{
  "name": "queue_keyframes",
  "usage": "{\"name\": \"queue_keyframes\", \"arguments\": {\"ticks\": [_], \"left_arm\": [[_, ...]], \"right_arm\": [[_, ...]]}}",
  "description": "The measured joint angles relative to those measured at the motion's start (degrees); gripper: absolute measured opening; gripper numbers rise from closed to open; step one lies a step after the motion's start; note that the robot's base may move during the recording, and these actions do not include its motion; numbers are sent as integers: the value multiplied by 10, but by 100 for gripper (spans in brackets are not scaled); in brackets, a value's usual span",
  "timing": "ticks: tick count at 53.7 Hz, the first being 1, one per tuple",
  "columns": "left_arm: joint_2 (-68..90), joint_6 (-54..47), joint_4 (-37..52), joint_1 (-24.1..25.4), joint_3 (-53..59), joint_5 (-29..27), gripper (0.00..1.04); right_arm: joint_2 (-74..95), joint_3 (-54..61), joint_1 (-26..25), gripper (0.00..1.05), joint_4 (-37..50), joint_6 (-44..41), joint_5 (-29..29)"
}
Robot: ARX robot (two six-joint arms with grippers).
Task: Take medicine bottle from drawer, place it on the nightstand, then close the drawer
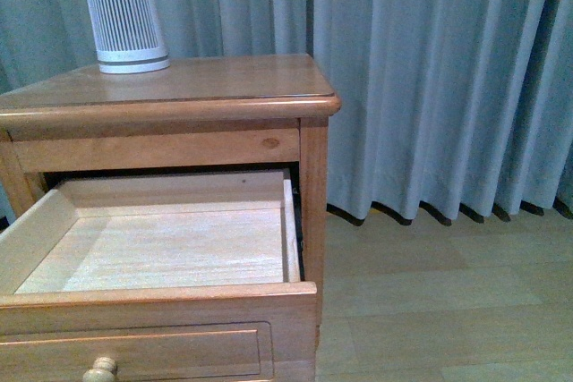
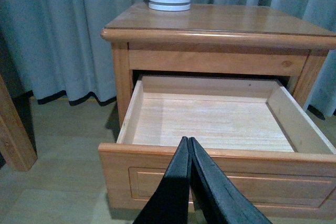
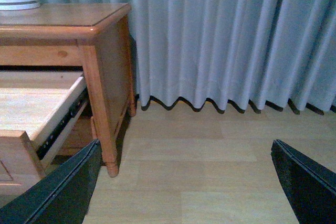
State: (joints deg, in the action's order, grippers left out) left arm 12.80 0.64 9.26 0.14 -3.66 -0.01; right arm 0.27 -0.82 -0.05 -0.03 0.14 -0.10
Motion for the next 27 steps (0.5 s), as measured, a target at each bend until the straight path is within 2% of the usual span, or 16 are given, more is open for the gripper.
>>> {"name": "queue_keyframes", "arguments": {"ticks": [8, 13, 27], "left_arm": [[-21, 0, -12, 0, 5, 0, 4], [-91, 0, -88, 0, 14, 0, 4], [-124, 0, -92, 0, 31, 0, 4]], "right_arm": [[0, 0, 0, 98, 0, 0, 0], [0, 0, 0, 98, 0, 0, 1], [0, 0, 0, 98, 0, 0, 1]]}}
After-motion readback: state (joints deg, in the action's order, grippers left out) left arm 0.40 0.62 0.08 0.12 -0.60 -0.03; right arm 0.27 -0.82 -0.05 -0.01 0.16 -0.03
